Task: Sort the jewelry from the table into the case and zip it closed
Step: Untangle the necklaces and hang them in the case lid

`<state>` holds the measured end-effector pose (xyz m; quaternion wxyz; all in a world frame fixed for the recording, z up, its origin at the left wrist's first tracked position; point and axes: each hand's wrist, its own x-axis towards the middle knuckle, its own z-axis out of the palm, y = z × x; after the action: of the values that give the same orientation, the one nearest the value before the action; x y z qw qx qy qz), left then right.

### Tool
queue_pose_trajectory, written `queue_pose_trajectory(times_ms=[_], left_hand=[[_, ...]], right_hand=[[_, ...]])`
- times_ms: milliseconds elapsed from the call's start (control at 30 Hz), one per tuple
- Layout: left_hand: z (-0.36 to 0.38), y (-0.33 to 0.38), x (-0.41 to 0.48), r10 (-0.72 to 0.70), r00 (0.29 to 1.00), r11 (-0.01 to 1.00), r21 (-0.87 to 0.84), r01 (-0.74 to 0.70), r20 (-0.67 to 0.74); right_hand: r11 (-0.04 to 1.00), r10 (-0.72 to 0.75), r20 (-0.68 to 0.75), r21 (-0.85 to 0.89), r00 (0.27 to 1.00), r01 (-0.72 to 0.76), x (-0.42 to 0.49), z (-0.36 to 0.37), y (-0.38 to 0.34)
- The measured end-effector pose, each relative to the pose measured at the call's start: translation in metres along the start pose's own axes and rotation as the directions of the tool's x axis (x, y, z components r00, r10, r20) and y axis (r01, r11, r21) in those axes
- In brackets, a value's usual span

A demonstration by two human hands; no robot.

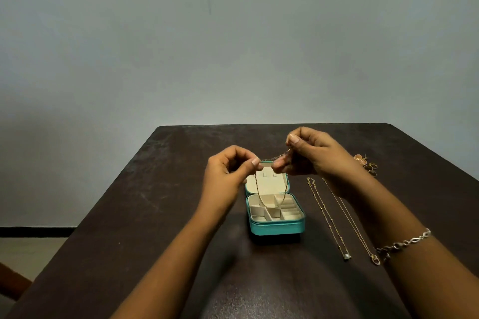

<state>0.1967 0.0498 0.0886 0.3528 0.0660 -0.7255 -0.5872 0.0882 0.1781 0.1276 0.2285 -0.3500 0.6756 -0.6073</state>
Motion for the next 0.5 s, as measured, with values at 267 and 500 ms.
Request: queue_pose_trajectory(times_ms=[267, 500], left_hand=[[-0.025, 0.027, 0.008, -0.079, 0.992, 0.974, -0.218, 0.057, -0.095], [-0.054, 0.036, 0.017, -0.204, 0.949, 0.928, -0.356, 0.109, -0.239]], right_hand=[[0.997, 0.057, 0.09, -0.049, 0.994, -0.052, 0.004, -0.003, 0.008], [0.985, 0.135, 0.096, -0.126, 0.986, -0.122, 0.0, -0.016, 0.015]])
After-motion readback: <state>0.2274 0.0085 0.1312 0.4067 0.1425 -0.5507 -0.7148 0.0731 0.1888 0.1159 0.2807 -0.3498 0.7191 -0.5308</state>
